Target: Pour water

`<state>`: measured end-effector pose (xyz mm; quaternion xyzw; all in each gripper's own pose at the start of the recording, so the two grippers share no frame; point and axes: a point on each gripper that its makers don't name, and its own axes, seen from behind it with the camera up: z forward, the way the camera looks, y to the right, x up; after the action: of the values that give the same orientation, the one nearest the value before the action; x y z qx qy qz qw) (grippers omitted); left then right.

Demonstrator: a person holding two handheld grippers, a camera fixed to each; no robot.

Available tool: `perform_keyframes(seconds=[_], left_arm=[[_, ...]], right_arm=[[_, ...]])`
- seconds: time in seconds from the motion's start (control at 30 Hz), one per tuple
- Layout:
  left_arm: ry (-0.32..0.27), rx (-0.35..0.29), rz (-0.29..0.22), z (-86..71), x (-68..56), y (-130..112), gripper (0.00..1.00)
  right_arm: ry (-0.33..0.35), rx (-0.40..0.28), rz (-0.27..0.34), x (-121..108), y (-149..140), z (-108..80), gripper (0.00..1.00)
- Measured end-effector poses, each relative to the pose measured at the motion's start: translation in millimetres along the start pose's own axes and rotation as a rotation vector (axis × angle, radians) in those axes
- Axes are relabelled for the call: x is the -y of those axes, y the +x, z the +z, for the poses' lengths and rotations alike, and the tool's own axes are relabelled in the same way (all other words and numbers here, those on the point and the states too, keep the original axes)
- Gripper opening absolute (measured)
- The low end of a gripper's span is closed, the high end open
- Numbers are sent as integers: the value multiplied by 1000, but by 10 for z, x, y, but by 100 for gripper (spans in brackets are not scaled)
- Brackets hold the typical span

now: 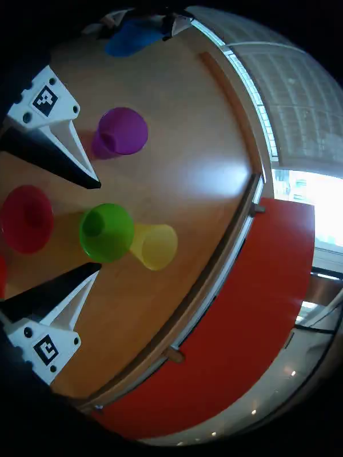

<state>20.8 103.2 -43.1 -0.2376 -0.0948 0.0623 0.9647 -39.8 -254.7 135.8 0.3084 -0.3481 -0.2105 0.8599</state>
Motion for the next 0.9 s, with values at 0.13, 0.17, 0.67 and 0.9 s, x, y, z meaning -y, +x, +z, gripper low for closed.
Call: perform_keyframes(seconds=[0.13,0.17,0.67,0.9], left_arm=[[-2,3,-2,15,2,-20,89],[-4,4,-3,19,1,-26,89],[-7,6,-7,53,24,-60,89],[-4,7,-10,62,38,-74,89]], right_arm=[[-5,34,5,-19,-45,66,100],[-7,43,6,-27,-59,81,100],[-25,116,0,-83,-103,253,100],[-25,129,24,-100,-117,306,100]])
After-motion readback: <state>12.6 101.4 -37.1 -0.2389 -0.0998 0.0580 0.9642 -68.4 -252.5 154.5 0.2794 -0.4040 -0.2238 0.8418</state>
